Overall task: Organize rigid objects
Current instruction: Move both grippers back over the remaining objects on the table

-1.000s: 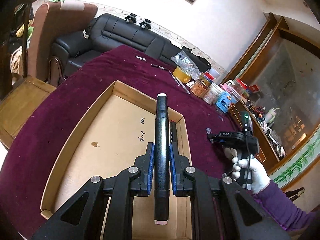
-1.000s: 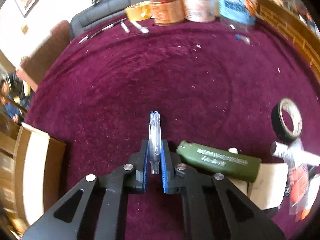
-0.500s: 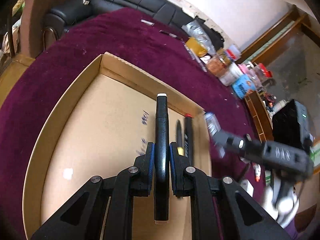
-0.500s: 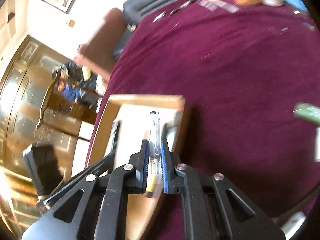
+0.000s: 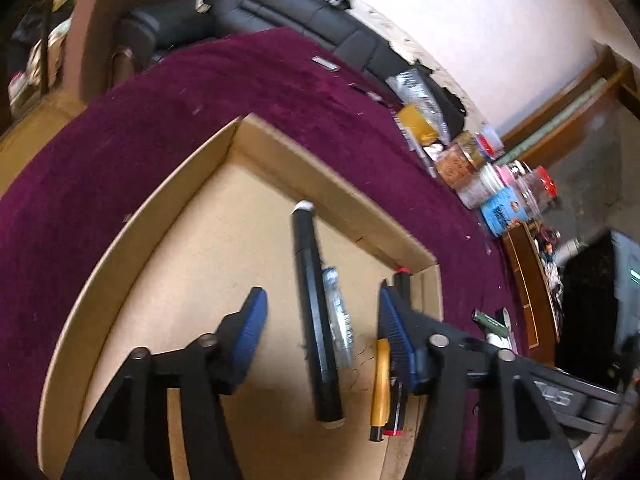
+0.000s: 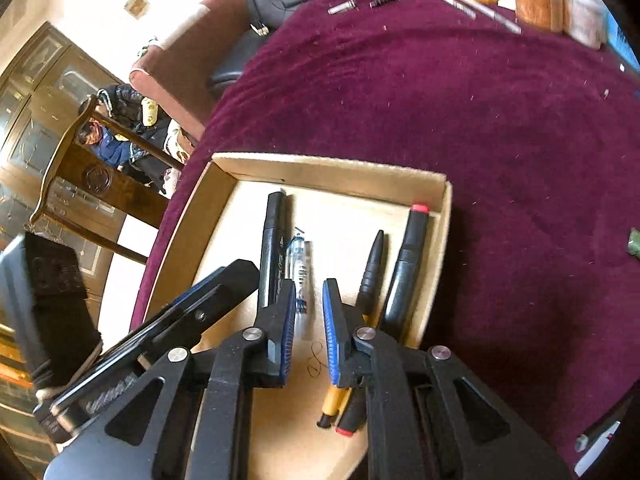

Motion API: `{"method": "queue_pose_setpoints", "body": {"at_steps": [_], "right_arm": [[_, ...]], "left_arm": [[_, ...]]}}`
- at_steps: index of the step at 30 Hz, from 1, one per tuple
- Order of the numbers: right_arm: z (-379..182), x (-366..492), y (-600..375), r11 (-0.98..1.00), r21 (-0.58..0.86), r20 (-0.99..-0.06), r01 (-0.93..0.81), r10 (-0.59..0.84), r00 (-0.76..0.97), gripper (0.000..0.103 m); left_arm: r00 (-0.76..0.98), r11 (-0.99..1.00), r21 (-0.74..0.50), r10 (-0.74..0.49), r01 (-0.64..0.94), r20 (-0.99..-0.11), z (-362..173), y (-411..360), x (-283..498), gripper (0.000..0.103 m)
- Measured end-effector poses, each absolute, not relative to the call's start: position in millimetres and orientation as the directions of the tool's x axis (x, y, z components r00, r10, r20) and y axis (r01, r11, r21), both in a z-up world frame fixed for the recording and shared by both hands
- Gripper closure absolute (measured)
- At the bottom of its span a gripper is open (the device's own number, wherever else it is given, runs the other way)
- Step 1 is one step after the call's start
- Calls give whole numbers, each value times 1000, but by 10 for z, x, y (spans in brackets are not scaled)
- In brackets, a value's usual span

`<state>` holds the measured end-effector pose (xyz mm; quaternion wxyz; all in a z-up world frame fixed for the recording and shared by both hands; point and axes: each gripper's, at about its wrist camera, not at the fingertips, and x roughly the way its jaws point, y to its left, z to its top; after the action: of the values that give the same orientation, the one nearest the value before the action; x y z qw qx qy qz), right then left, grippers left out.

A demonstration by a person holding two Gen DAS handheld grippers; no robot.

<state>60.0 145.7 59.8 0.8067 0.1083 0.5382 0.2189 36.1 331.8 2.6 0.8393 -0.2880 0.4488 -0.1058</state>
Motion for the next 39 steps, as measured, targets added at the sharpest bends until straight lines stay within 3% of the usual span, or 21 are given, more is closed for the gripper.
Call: {"method": "queue_pose_setpoints", "body": {"at_steps": [5,10,11,13,14,15,19,22,23,24,25,27,30,33,39], "right_arm": [[809,310,1234,883,376,-788,-281,464,405,88],[1043,-108,667,900,319,-737,-296,432,520,88],[1068,-145,547,907,312,-728,-284,420,542,85],[1114,-283,197,917,319,-709,-241,400,582,67],[1123,-326,57,920,329,-700,-214,390,598,49],[1117,-363,-106,923,337,-693,-185,376,616,42],[1084,-433,-721,949,307,-703,-70,276,655,42],[1186,-528,-1093,962,274,-681,-12,203,704,42],[1254,-588,-1178,969,249,-656,5,164,736,42],[1293,-627,-1245,973,229,-638,21,134,758,42],[1321,-652,-1331,975,217,-620,44,103,778,41],[1286,-624,-1492,968,238,-606,82,82,791,26],[1104,-497,-1795,943,290,-624,164,57,779,26],[933,-434,-2038,934,287,-636,215,18,772,26],[560,-552,-2450,887,373,-631,273,27,776,26]], "left_arm": [[592,801,-587,-421,-112,-687,15,3328,279,49],[599,810,-581,-427,-78,-677,62,3241,219,42],[600,802,-594,-445,-64,-665,77,3240,223,41],[602,761,-648,-513,-9,-611,127,3279,215,42],[610,742,-671,-536,9,-584,183,3302,194,42],[621,734,-678,-540,18,-568,255,3312,161,41],[672,734,-672,-544,92,-502,747,3196,-71,37],[734,809,-566,-479,157,-482,1233,2880,-388,29],[776,856,-484,-426,179,-466,1436,2685,-586,23],[801,880,-434,-395,191,-449,1541,2555,-720,2],[833,898,-385,-371,211,-411,1631,2382,-889,1],[821,879,-394,-424,270,-383,1624,2109,-1022,1],[655,828,-480,-537,289,-532,1333,1732,-881,1],[598,857,-430,-508,283,-619,1098,1409,-824,2],[508,865,-386,-501,320,-701,953,901,-770,2]]}}
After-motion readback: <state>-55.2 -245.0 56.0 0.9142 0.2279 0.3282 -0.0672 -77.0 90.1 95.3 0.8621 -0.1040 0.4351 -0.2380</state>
